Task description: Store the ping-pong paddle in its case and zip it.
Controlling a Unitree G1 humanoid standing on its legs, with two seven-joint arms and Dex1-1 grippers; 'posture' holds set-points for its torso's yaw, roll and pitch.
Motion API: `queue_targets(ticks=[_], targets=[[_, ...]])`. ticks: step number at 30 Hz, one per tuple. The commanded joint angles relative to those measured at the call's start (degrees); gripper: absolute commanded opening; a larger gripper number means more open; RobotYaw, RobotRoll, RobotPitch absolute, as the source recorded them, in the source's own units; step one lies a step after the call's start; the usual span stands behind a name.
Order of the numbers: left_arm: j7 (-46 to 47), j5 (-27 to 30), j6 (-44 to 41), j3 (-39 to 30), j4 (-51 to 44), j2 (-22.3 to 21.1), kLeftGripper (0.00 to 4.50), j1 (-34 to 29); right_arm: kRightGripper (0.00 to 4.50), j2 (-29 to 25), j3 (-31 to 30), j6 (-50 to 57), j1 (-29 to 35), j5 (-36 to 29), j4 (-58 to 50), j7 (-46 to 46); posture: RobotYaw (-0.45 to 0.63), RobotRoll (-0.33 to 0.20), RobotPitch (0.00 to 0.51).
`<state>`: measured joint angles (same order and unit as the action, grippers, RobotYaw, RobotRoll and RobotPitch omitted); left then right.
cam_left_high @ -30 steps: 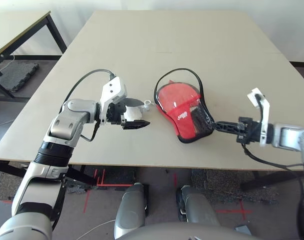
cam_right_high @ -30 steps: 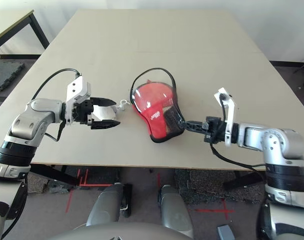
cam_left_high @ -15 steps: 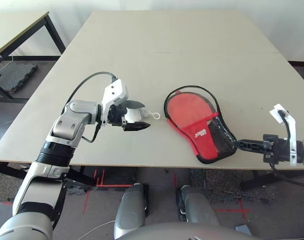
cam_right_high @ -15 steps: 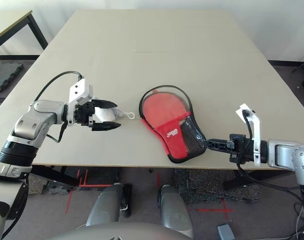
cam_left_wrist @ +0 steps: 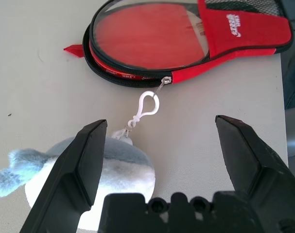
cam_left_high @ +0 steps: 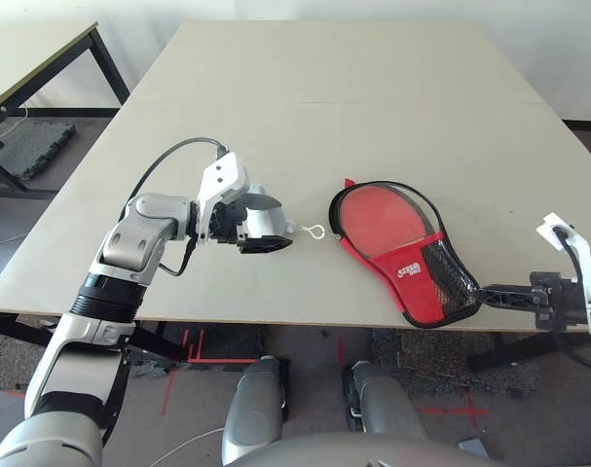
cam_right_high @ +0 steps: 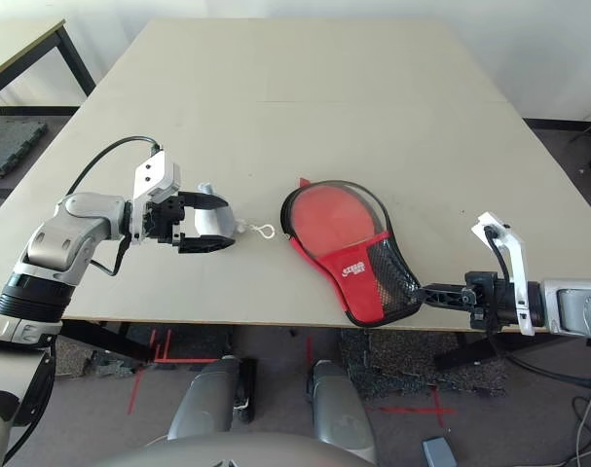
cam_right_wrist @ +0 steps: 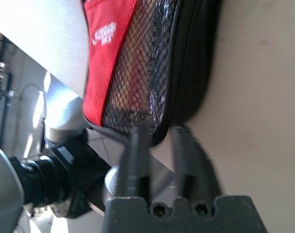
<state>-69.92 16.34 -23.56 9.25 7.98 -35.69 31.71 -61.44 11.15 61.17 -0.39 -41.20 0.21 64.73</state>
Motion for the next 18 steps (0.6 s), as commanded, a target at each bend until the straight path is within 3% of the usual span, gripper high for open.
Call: queue_targets(ticks=[1, 7, 14, 18], targets=[[-0.2, -0.6, 0.6, 0.4, 1.4, 0.0, 4.5, 0.9, 2.22, -3.1, -0.8, -4.5, -0.9, 3.5, 2.6, 2.6, 0.04, 0.0, 0.083], [-0.4, -0.9, 1.3, 0.3, 2.8, -0.1, 4.5, 1.8, 4.47, -1.3, -1.0, -14.1, -11.0, 8.6, 7.6, 0.3, 0.04, 0.0, 0.078], [-0.1, -0.8, 1.1, -0.1, 2.5, -0.3, 4.5, 1.9, 4.47, 4.2, -6.1, -18.5, -17.6, 12.7, 6.2, -1.0, 0.05, 0.0, 0.075], [0.1, -0.7, 0.8, -0.3, 2.1, -0.6, 4.5, 1.6, 4.47, 10.2, -8.6, -25.3, -21.8, 16.2, 8.5, -3.1, 0.06, 0.0, 0.074]])
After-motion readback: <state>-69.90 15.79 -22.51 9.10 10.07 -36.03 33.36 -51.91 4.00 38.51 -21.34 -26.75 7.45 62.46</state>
